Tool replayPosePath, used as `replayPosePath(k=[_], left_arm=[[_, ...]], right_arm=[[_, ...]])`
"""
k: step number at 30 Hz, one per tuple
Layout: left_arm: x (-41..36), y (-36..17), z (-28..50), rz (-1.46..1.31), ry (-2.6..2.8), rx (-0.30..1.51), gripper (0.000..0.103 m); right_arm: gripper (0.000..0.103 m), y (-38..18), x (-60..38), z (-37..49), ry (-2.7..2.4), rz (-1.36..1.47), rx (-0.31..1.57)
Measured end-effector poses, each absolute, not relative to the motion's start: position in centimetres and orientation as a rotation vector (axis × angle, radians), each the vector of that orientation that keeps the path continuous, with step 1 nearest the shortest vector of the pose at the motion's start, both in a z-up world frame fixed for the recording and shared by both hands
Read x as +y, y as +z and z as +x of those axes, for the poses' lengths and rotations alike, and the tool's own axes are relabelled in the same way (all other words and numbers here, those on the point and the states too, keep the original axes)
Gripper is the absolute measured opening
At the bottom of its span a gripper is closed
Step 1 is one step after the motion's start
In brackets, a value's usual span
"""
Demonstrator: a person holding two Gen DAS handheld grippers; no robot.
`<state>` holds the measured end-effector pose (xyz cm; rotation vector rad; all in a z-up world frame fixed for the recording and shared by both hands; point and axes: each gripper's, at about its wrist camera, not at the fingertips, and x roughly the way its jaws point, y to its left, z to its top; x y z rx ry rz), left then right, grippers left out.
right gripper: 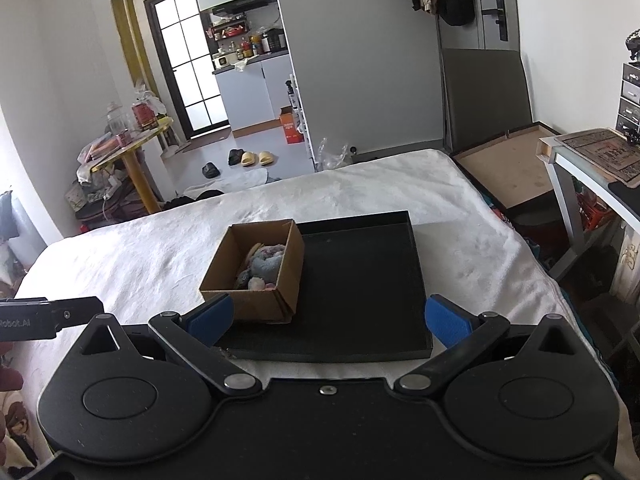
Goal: Organize soft objects
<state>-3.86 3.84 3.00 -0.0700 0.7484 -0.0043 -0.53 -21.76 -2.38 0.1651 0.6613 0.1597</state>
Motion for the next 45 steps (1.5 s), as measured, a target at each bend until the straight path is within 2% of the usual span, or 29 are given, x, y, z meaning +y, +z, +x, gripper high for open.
replayPosePath(k=[23, 45], left_arm=[[3.3, 4.8, -6.2, -0.074, -0.029, 0.713, 0.103], [3.2, 4.7, -6.3, -0.076, -0.018, 0.71, 0.103]], right_arm=[[0.103, 0.1, -20.6, -2.8, 0.183, 0.12, 0.61], [0.103, -0.3, -20.4, -3.0, 0.17, 0.115, 0.61]])
